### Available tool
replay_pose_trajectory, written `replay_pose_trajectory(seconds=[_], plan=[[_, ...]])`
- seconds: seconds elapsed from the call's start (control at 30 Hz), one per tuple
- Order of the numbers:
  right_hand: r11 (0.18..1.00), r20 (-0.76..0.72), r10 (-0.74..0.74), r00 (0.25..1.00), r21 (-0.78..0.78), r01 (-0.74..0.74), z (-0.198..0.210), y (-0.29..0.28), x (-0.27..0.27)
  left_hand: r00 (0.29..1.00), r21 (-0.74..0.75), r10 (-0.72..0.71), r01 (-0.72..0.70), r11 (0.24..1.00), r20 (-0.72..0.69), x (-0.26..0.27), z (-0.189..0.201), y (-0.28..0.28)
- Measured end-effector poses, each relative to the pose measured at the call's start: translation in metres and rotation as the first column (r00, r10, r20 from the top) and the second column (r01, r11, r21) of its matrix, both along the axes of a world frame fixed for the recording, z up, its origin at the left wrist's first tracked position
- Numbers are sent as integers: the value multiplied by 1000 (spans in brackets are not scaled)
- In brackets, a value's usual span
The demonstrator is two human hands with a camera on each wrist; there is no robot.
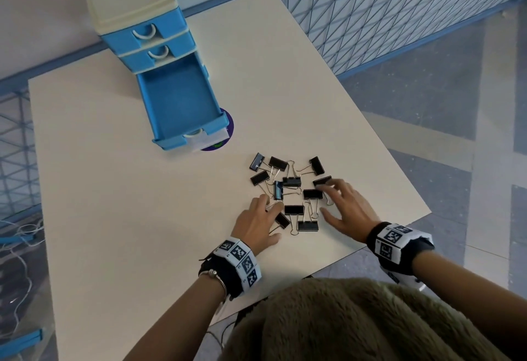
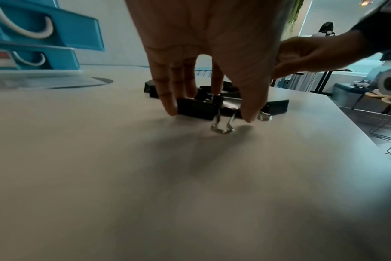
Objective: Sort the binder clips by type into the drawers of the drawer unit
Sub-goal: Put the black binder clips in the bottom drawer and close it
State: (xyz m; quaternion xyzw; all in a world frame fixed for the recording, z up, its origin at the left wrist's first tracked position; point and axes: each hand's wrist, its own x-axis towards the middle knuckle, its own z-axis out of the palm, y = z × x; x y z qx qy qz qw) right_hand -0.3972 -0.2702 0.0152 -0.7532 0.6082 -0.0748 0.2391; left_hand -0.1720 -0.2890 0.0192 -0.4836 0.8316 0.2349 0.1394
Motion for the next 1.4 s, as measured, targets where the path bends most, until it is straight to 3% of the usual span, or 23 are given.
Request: replay_pose_trajectory(seconds=[0.13,0.23,0.4,0.57,0.67,0.93,1.13,1.4], plan=[[953,-117,304,945,53,-300,-4,1,13,997,-15,50,-49,999,54,-10,-4,9],[921,-184,387,903,117,-371,-6,-5,23,992,-30,124,-123,992,36,-17,-4,12],[901,-240,406,882,267,-342,-1,-17,40,973,-17,230,-230,973,3,-20,-5,11],[890,-235,417,878,300,-342,2,-23,49,973,2,229,-229,973,16,-2,-4,10],[881,-198,433,879,298,-367,4,-24,55,953,27,301,-300,954,-33,10,-5,10],[896,-137,397,908,271,-351,5,-27,64,765,108,553,-551,827,-330,36,-2,10],[881,-195,426,884,312,-355,7,-29,74,770,81,569,-573,816,-289,37,0,6],[896,-212,341,916,368,-248,6,-32,85,797,36,581,-584,811,-166,48,-7,-1]])
